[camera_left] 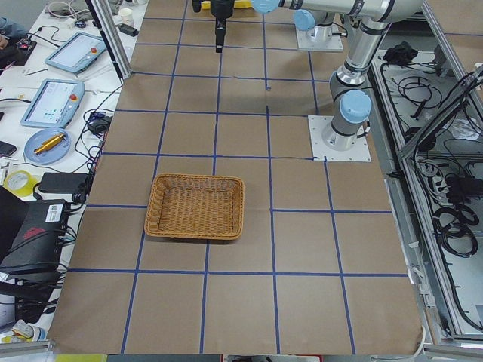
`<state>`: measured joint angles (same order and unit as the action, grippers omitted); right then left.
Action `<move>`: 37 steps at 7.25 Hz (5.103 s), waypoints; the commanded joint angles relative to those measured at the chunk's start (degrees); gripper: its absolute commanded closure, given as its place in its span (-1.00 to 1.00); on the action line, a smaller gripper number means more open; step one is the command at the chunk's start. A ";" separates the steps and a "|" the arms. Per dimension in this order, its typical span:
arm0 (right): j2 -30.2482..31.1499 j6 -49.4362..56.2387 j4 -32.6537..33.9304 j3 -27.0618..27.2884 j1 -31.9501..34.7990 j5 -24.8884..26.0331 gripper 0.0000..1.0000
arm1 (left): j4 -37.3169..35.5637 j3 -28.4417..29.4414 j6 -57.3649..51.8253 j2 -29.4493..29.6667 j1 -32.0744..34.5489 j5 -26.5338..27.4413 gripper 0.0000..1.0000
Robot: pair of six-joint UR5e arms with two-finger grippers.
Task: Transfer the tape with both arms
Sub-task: 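Reach the right gripper down into the yellow tray toward the tape roll, then grasp the yellow tape roll with the right gripper and lift it, then carry the tape roll to the table center and release it, then withdraw the right gripper toward the tray while the left gripper reaches for the tape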
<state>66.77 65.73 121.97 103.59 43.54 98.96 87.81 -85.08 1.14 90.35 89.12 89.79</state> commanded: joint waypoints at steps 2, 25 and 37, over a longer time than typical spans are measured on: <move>-0.93 -0.16 0.82 0.48 -0.13 0.09 -0.33 | -0.01 -0.44 0.00 -0.17 0.09 0.04 -1.00; -13.59 -111.61 -2.53 -22.02 65.79 -19.50 0.42 | -0.10 -0.71 -0.79 0.35 0.00 0.12 -1.00; 18.57 -61.42 -36.10 -19.58 38.98 -7.72 -1.00 | -34.67 -10.35 15.98 23.00 14.05 -3.66 -1.00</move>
<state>83.04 3.36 87.87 82.71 83.12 89.76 62.73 -91.59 14.87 108.72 100.96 86.10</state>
